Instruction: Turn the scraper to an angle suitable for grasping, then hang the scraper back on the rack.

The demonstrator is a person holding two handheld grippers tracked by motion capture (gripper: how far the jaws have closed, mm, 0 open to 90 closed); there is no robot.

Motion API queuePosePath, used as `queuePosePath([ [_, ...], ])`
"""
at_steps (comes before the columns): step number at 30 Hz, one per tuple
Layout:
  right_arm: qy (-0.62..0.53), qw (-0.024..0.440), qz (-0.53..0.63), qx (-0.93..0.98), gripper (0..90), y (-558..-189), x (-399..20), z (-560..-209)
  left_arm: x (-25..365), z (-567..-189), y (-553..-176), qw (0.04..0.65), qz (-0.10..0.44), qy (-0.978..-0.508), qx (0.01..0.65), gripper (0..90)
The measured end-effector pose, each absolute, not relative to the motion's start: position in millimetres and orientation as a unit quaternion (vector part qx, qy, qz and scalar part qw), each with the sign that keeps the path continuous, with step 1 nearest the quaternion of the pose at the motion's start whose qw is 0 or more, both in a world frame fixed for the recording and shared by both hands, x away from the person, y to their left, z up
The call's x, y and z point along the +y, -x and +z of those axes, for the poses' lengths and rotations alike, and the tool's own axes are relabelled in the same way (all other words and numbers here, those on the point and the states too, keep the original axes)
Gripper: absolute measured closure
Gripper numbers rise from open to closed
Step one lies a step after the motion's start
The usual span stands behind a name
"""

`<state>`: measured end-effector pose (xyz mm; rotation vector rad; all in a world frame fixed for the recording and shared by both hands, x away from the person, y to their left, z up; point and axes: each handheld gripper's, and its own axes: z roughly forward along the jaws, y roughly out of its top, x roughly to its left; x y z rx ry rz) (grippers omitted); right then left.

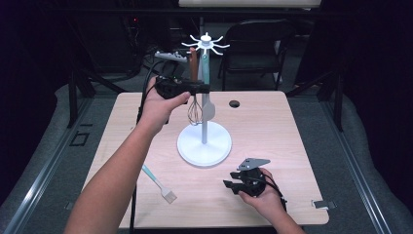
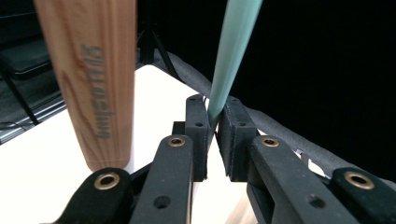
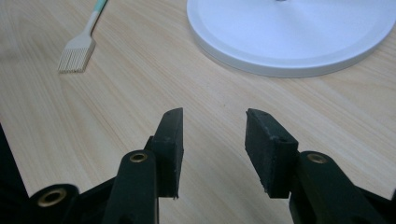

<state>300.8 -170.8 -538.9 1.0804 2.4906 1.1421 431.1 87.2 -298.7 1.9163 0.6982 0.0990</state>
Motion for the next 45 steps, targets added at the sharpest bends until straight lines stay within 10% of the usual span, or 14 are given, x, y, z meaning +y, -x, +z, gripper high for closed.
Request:
queuePosePath([
  [23,-0.366,0.093,0.387,0.841,57.1,-301.1,-170.7,-539.2,84.0,-311.3,-422.0,0.49,0.095,-0.811,0.305,67.2],
  [45,-0.377,0.081,0.375,0.843,60.4,-308.1,-168.3,-533.9,140.9,-406.6,-365.6,0.463,0.14,-0.781,0.395,61.6],
])
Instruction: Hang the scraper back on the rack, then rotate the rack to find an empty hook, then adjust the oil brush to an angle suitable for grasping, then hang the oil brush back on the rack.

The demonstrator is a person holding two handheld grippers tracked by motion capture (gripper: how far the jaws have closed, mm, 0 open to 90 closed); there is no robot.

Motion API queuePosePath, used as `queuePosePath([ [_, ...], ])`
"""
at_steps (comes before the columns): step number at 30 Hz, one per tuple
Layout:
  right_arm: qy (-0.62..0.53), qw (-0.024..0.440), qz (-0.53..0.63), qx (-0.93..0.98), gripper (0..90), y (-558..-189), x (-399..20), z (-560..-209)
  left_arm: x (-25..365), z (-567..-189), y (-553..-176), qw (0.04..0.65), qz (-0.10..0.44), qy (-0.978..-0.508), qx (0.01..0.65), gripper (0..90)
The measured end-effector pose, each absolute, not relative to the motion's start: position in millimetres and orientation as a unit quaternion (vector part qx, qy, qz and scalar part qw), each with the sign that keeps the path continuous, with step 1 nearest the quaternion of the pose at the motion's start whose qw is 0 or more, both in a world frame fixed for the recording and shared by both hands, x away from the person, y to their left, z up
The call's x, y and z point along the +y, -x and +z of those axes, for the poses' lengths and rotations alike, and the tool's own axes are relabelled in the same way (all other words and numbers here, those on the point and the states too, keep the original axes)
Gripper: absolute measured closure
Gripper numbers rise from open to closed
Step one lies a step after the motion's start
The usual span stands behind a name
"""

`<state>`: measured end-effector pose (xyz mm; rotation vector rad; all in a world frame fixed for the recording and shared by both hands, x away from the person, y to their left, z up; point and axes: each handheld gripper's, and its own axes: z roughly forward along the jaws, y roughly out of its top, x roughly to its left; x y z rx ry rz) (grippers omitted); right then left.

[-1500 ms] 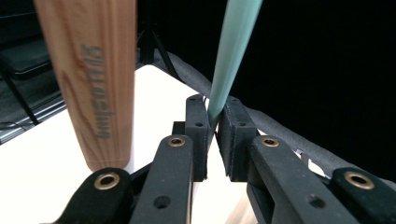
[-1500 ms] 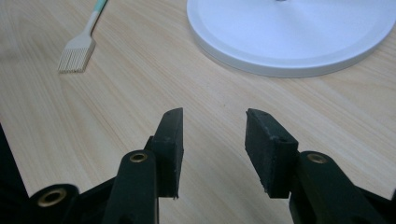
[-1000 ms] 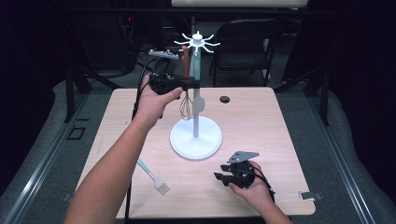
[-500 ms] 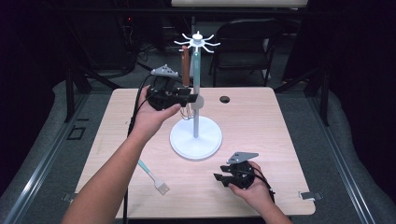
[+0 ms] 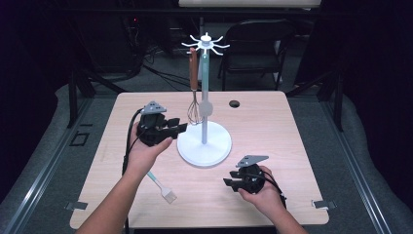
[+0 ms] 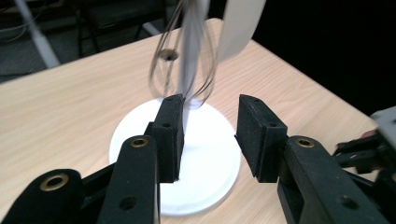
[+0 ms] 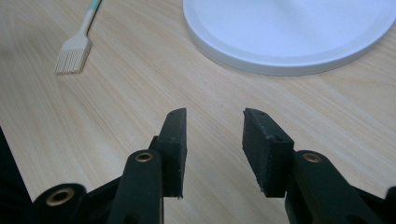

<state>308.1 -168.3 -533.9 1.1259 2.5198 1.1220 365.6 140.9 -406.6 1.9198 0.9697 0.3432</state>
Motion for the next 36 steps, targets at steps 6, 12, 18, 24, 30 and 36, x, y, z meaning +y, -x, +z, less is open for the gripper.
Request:
queuePosePath([
  [6,-0.373,0.073,0.369,0.848,64.8,-312.2,-167.2,-527.2,152.7,-436.4,-355.2,0.445,0.143,-0.777,0.423,61.2],
  [12,-0.377,0.078,0.363,0.848,67.0,-317.1,-168.3,-518.6,164.9,-465.2,-344.4,0.442,0.13,-0.767,0.447,61.4],
  [18,-0.377,0.079,0.353,0.852,74.1,-322.4,-168.8,-506.4,172.4,-490.6,-341.7,0.425,0.122,-0.772,0.457,61.5],
  [24,-0.373,0.074,0.345,0.858,78.7,-329.8,-164.0,-493.2,181.1,-496.5,-341.4,0.418,0.117,-0.776,0.458,59.6],
  [30,-0.36,0.071,0.334,0.868,83.5,-340.5,-160.0,-470.5,190.3,-491.7,-339.5,0.427,0.123,-0.767,0.463,59.0],
  [36,-0.344,0.081,0.342,0.871,86.2,-351.3,-155.8,-433.9,193.4,-493.1,-338.9,0.427,0.118,-0.765,0.467,59.1],
])
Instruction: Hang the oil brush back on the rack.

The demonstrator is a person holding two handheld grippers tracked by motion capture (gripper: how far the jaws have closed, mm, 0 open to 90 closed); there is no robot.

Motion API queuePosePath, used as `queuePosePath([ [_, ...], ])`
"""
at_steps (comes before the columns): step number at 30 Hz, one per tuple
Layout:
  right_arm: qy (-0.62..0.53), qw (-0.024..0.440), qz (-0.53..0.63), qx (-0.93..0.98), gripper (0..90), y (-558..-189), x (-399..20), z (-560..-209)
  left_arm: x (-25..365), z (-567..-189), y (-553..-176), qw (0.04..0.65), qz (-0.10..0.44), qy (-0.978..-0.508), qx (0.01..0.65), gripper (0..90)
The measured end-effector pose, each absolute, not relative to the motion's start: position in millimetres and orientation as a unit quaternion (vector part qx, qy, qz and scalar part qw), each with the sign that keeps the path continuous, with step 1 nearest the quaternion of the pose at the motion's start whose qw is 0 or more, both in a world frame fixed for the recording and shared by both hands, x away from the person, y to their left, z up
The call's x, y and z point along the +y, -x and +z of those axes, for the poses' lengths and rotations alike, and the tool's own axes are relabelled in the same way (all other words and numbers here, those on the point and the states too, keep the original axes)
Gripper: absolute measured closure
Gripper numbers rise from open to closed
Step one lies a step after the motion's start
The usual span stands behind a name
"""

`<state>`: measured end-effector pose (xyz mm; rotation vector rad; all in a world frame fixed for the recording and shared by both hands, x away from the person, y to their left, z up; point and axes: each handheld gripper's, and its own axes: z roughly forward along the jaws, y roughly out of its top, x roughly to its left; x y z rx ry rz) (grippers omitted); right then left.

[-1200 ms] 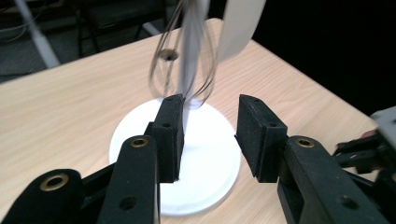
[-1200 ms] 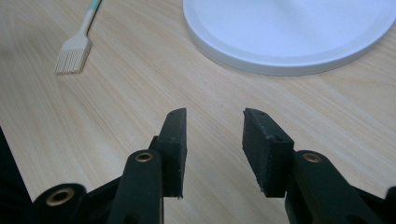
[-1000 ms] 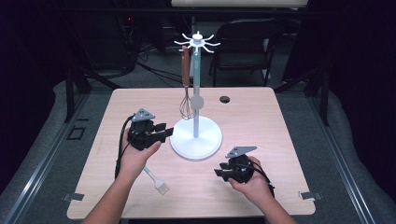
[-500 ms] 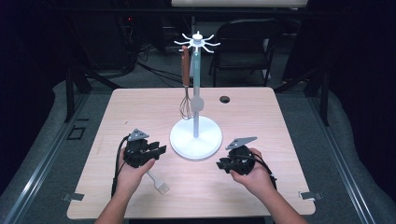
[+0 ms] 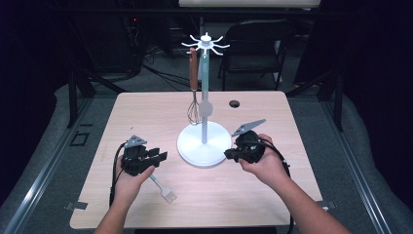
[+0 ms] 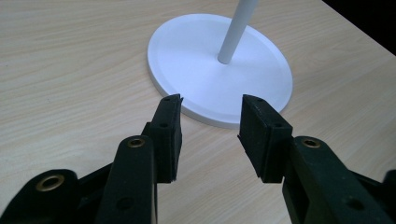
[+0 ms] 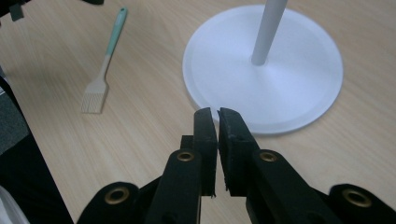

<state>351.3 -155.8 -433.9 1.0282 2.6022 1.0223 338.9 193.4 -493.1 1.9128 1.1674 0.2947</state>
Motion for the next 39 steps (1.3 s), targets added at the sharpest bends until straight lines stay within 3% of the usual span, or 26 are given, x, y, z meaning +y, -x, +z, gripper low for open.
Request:
queuePosePath([
  [5,-0.334,0.096,0.354,0.868,87.3,-360.1,-153.0,-405.5,195.3,-493.6,-339.1,0.429,0.121,-0.763,0.469,59.1],
  [8,-0.328,0.133,0.376,0.856,89.7,-364.6,-154.1,-385.8,195.9,-494.3,-339.4,0.431,0.12,-0.76,0.472,59.0],
  [17,-0.338,0.186,0.449,0.806,90.0,-382.3,-153.3,-345.6,195.4,-495.0,-339.6,0.431,0.119,-0.761,0.47,58.9],
  [39,-0.348,0.273,0.551,0.708,90.0,-406.8,-150.2,-279.8,200.8,-494.6,-341.9,0.444,0.117,-0.752,0.474,59.7],
])
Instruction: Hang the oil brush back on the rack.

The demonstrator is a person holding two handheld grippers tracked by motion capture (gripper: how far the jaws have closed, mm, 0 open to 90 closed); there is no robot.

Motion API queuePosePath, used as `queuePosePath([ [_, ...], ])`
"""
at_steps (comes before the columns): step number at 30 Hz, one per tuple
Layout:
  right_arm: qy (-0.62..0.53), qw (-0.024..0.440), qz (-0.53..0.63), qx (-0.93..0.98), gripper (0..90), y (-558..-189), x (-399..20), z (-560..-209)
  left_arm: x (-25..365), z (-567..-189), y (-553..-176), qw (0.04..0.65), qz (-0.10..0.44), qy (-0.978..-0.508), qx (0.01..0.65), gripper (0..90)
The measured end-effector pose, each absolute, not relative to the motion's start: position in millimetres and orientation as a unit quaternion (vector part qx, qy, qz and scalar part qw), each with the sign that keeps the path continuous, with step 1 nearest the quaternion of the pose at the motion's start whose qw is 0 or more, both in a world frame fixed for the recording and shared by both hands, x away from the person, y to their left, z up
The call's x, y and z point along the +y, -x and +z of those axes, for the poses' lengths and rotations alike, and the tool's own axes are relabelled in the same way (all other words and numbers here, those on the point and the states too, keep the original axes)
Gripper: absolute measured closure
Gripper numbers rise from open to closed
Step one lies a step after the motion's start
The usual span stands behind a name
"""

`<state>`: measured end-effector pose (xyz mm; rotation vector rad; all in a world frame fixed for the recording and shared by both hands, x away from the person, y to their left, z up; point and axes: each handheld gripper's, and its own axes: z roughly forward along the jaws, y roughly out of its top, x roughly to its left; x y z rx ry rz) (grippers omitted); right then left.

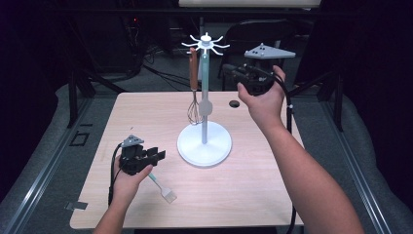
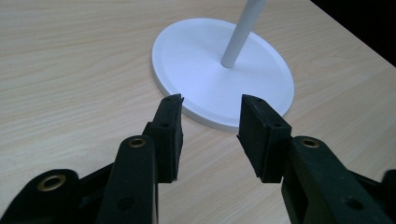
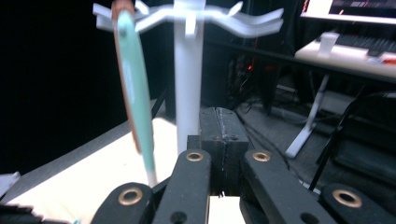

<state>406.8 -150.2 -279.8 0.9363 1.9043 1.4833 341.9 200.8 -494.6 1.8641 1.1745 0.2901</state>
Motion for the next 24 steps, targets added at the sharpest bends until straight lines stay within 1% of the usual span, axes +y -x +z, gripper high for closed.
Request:
queuePosePath([
  [6,-0.343,0.302,0.567,0.685,90.0,-408.2,-150.2,-260.6,203.4,-494.0,-342.6,0.445,0.116,-0.75,0.475,59.7],
  [14,-0.334,0.305,0.574,0.683,90.0,-405.6,-140.1,-255.4,209.6,-491.9,-342.3,0.451,0.122,-0.742,0.48,59.7],
  [24,-0.312,0.298,0.579,0.692,90.0,-395.5,-123.7,-252.4,210.2,-492.4,-342.7,0.451,0.123,-0.741,0.482,59.8],
])
